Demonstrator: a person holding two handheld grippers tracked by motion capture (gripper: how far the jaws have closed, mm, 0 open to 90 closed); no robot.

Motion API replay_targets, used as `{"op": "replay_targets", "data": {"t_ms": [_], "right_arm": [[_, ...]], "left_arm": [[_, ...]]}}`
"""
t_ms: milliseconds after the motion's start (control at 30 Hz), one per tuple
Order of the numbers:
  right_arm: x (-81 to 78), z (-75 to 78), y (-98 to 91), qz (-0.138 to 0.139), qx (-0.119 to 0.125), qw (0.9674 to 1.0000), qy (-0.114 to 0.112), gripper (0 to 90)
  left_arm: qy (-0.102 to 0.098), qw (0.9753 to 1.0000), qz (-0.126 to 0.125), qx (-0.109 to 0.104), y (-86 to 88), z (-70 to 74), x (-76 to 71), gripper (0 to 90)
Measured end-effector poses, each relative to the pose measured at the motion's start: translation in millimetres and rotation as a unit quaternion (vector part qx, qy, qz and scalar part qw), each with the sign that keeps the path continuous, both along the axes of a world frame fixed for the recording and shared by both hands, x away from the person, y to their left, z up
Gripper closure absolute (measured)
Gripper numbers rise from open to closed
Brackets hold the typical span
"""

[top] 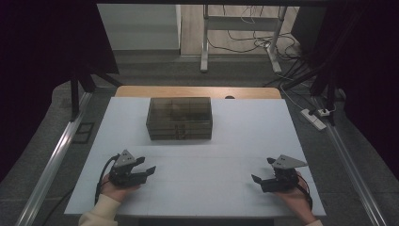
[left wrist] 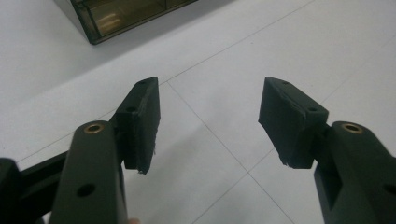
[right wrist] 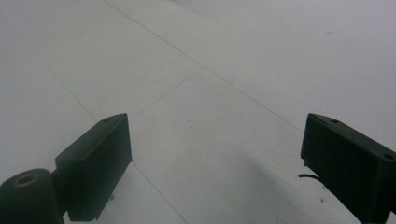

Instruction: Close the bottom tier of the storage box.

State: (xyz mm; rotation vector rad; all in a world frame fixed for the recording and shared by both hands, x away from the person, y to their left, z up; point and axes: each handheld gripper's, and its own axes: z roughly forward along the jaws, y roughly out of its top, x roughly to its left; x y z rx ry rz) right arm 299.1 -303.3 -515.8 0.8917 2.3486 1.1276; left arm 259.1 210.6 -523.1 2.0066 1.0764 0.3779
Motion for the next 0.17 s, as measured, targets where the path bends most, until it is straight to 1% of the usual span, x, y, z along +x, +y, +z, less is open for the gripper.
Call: {"op": "replay_targets", "data": {"t_ms": [167], "right_arm": [[-0.1,0.1,0.0,0.000,0.000,1.0000,0.000,8.4]], "left_arm": [[0.000,1.0000,0.002,0.001,0.1,-0.2,0.6,37.5]]}}
